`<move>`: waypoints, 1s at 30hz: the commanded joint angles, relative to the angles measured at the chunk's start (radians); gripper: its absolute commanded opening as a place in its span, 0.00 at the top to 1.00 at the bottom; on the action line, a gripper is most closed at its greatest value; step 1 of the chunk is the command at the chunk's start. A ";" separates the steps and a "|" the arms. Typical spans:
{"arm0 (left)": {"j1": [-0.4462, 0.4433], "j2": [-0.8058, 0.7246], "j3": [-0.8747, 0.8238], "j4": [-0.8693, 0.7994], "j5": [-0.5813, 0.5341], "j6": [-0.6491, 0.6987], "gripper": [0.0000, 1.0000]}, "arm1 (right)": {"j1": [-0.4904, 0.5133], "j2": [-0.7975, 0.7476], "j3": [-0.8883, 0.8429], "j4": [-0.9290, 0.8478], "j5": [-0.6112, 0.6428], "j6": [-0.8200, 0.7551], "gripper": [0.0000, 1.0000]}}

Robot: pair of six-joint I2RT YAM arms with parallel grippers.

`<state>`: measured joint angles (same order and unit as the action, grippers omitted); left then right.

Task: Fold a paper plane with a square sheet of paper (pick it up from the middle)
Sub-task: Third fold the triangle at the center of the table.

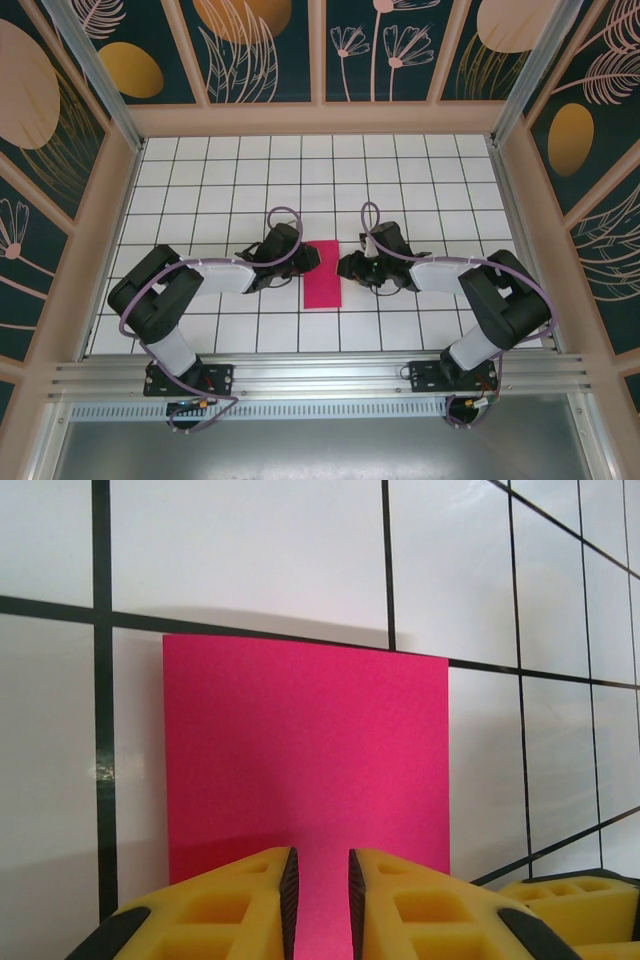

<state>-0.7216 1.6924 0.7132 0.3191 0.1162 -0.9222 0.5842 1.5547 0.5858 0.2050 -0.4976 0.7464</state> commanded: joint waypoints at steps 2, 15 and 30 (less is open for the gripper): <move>0.007 0.016 -0.003 0.002 -0.008 -0.001 0.78 | 0.007 0.016 0.005 0.027 -0.016 0.012 0.64; 0.007 0.055 -0.031 0.010 -0.005 -0.005 0.78 | 0.011 0.057 0.014 0.059 -0.048 0.019 0.64; 0.007 0.043 -0.046 0.018 -0.007 -0.005 0.77 | 0.018 0.071 0.016 0.054 -0.033 0.033 0.63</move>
<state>-0.7197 1.7329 0.6876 0.3439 0.1158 -0.9222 0.5926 1.6115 0.5865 0.2573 -0.5243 0.7689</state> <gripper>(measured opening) 0.223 0.364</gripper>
